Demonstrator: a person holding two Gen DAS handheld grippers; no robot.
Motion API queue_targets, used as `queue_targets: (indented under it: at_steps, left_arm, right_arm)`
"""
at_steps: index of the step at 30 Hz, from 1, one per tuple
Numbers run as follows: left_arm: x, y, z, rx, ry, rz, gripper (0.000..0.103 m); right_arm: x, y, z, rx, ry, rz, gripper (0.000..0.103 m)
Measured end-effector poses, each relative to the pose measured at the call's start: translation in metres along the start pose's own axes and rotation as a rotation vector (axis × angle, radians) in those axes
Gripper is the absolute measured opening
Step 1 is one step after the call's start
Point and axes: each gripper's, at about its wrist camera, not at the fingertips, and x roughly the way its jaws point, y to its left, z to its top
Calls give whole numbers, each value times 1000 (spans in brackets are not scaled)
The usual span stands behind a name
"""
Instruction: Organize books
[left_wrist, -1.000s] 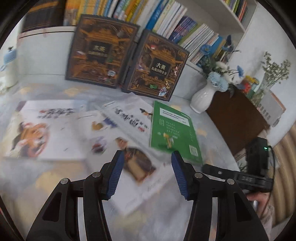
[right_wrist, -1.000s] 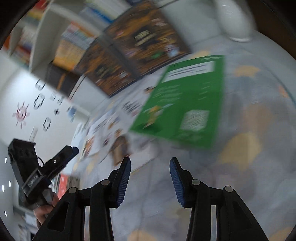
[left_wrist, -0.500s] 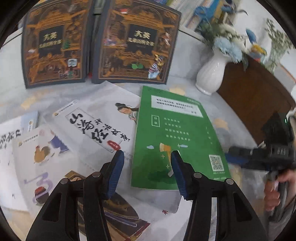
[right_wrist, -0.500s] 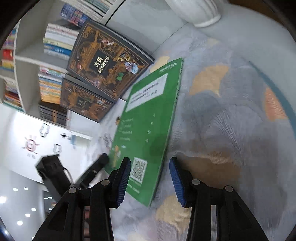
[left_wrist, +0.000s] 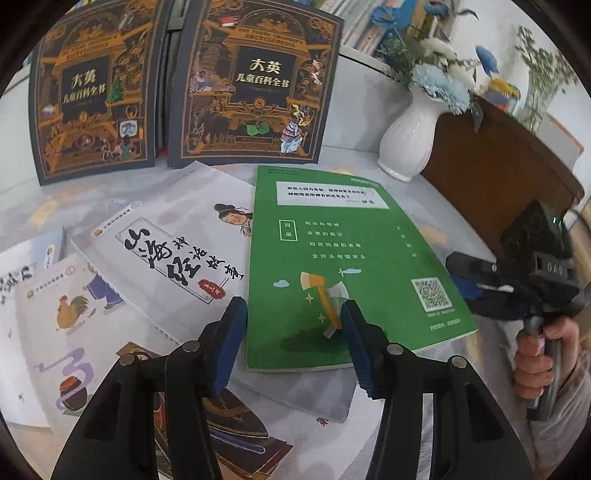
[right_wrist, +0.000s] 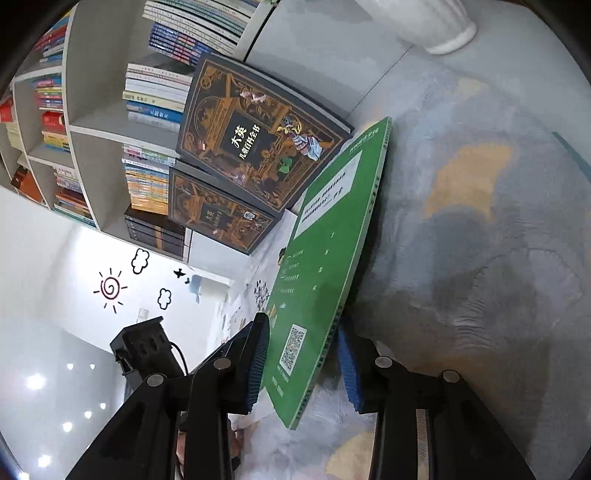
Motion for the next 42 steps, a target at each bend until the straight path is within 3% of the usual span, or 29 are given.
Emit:
queue_targets:
  at_steps: [2,3,7,10,13,15,19,25,31,37,39,40,41,42]
  left_arm:
    - [1,-4,0,25,0,24,51]
    - [2,-6,-1,34,0,38,51]
    - [-5,-7,-3,31,9,82,51]
    - [-20,0,-9,-28,26,44,51]
    - [-42,12,-17,-114,34,-9,51]
    - [-59,21,-22,-170,18,-4,51]
    - [-107,28,-28,-188,-23,-10,51]
    - [-185,40,-51,-159,-92,-74,53]
    - [-237,69,-91,-163,-130,-56,64]
    - [-236,94,-134,-213,-83,-19,63]
    - [-233,105,-145,-262,-77,28,63]
    - [-231,109,-149,-281,-68,16,63]
    - [-227,113,-152,-303,-56,-4,64]
    - [-224,114,-153,-310,-52,-5,64]
  right_arm:
    - [2,-1,-2,27,-10,-12,12]
    - [4,-4,-3,55,-14,-4,11]
    - [6,2,-7,69,-36,-16,10]
    - [0,25,-9,34,-29,-46,10]
    - [-12,62,-11,-55,-23,-102,10]
    - [-22,99,-16,-144,-11,-160,10]
    - [-32,165,-41,-234,55,-274,10]
    - [10,225,-107,-359,159,-354,10]
    - [77,253,-159,-430,254,-408,10]
    - [159,238,-214,-477,442,-452,19]
    - [170,225,-218,-433,508,-417,28]
    - [172,220,-218,-402,529,-390,37]
    - [169,212,-216,-354,531,-363,47]
    - [163,207,-213,-340,504,-360,47]
